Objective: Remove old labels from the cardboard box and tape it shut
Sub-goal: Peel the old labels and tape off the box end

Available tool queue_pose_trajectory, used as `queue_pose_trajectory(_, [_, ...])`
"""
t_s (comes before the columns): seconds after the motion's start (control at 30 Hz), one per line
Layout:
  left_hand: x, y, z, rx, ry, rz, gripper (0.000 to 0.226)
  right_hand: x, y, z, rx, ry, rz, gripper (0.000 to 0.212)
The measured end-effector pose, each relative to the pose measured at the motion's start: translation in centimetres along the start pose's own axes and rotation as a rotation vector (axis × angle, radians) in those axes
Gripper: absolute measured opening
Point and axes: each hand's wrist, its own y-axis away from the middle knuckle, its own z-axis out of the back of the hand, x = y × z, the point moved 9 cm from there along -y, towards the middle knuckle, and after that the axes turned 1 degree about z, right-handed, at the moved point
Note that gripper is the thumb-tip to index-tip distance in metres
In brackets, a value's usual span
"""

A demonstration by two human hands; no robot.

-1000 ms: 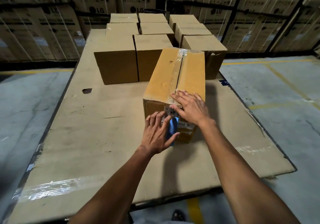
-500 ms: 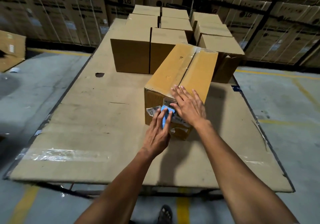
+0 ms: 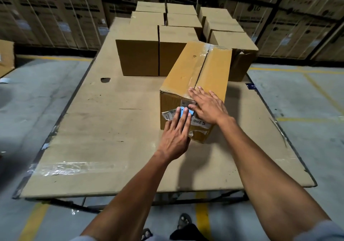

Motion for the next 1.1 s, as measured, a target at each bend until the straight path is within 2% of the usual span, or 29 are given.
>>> queue_pose_trajectory(0.33, [-0.2,-1.8,-0.2,0.054,-0.009,-0.042,0.081,-0.1,0.0,0.2,0.127,-0.051,0.025,0.079])
queue_pose_trajectory(0.57, [0.0,-2.0,-0.5,0.041,0.001,-0.054,0.086,-0.1,0.2,0.4,0.086,-0.056,0.027,0.08])
queue_pose_trajectory(0.83, [-0.3,-1.9,-0.9,0.07,-0.012,-0.001,0.076,0.0,0.3,0.8,0.066,-0.068,-0.009,0.08])
queue_pose_trajectory(1.1, [-0.3,-1.4,-2.3,0.091,-0.047,0.024,0.072,0.0,0.2,0.5,-0.001,-0.031,-0.08,0.092])
